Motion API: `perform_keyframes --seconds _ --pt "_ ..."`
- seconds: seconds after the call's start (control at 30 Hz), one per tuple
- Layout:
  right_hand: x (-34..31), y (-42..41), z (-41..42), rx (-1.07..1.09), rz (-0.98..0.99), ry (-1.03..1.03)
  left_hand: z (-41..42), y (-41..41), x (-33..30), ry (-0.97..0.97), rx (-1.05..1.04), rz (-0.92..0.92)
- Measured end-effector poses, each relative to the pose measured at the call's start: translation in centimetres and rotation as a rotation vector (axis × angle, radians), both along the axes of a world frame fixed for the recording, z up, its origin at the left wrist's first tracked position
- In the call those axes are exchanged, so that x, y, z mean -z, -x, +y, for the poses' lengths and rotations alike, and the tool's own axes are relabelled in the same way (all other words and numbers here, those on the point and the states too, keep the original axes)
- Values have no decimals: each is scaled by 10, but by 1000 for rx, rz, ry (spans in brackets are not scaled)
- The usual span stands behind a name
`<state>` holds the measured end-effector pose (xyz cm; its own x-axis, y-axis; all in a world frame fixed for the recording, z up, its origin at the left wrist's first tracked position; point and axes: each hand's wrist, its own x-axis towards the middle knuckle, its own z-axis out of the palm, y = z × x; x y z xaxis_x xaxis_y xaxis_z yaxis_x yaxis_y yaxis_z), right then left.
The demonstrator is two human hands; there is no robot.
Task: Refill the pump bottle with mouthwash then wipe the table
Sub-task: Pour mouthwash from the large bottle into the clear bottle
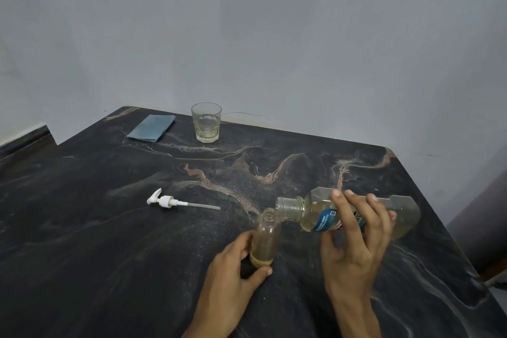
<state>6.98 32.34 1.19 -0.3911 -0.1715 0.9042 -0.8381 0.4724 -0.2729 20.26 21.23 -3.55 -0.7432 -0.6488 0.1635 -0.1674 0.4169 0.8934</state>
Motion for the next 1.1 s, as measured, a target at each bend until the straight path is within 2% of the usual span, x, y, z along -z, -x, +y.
perform_keyframes --seconds 1.1 --pt "-2 -2 -1 -10 3 -7 0 -1 -1 -5 4 14"
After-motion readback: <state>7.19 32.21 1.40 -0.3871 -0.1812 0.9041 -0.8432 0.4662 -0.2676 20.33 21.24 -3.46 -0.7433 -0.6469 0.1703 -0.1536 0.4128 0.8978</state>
